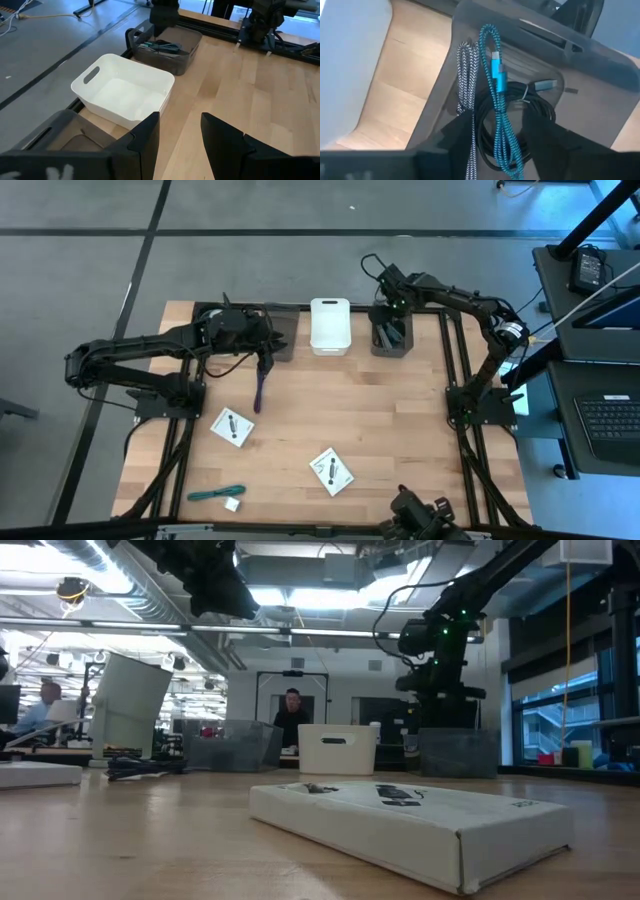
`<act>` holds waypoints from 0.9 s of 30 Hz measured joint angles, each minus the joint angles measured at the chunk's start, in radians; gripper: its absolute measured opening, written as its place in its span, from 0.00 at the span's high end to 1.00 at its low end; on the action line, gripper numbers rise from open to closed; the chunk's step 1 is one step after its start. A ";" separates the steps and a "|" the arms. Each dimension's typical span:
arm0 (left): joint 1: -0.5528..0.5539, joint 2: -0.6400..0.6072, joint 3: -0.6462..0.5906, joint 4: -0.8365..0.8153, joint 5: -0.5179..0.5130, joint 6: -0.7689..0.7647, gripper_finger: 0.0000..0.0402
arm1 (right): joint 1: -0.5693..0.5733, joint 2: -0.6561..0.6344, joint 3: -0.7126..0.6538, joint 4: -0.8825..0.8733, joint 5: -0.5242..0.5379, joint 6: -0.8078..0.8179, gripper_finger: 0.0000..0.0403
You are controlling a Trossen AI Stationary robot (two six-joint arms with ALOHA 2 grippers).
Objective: Pick and place items into bin
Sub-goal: Put the blue charger cable into the right black bin
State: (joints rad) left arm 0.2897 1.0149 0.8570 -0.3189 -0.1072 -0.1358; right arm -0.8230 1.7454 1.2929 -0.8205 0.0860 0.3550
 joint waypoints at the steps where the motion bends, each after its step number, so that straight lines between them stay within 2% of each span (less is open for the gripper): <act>1: 0.000 0.000 0.000 0.000 0.000 0.003 0.65 | -0.002 0.000 0.000 0.001 0.002 0.003 0.52; 6: 0.000 0.000 0.000 0.000 -0.004 0.026 0.65 | -0.006 0.000 0.031 -0.037 0.010 -0.047 0.43; 11: 0.000 0.000 0.000 0.000 -0.023 0.031 0.65 | -0.002 -0.044 0.086 -0.090 0.010 -0.073 0.43; 15: -0.002 0.000 0.000 -0.006 -0.020 0.082 0.65 | 0.041 -0.162 0.069 -0.073 0.042 -0.072 0.48; 19: -0.026 0.000 0.000 -0.006 -0.016 0.065 0.65 | 0.112 -0.319 0.015 -0.059 0.086 -0.060 0.54; 27: -0.125 0.001 0.000 -0.091 -0.176 -0.094 0.65 | 0.337 -0.626 -0.237 0.063 0.088 0.117 0.63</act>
State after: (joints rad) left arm 0.1645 1.0157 0.8571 -0.4101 -0.2836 -0.2302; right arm -0.4860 1.1196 1.0556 -0.7577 0.1743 0.4717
